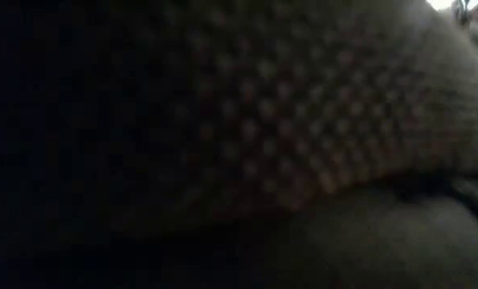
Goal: Unpack backpack
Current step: Open the backpack
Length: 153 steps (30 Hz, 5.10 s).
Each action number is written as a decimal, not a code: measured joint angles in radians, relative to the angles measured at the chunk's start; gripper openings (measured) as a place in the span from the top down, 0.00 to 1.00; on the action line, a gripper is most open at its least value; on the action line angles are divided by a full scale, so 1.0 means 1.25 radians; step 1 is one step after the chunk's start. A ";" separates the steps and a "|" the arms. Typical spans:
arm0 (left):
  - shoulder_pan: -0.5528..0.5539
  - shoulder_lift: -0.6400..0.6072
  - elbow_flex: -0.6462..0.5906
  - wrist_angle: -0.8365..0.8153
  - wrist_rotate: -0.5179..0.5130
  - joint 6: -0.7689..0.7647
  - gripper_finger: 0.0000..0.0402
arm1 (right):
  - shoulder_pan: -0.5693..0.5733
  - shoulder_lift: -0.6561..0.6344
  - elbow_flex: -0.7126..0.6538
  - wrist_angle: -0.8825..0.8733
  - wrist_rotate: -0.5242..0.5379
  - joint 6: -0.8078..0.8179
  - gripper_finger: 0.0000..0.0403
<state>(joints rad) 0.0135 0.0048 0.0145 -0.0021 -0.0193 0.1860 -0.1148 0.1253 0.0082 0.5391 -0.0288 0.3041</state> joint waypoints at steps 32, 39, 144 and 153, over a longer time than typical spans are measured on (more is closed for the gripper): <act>0.000 0.000 -0.001 0.018 -0.015 0.126 1.00 | 0.051 0.514 0.189 0.200 0.082 0.021 0.85; 0.000 0.001 -0.001 0.017 -0.015 0.126 1.00 | 0.081 0.581 0.307 0.187 0.080 -0.041 0.85; -0.002 0.001 0.000 0.041 -0.013 -0.617 1.00 | 0.576 1.510 1.129 -0.788 0.064 -0.446 0.42; -0.002 0.001 0.000 0.041 -0.014 -0.622 1.00 | 0.589 1.570 1.129 -0.751 0.174 -0.495 0.43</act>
<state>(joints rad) 0.0116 0.0063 0.0147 0.0486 -0.0372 -0.5919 0.6218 2.0874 1.4193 -0.3999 0.1883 -0.3143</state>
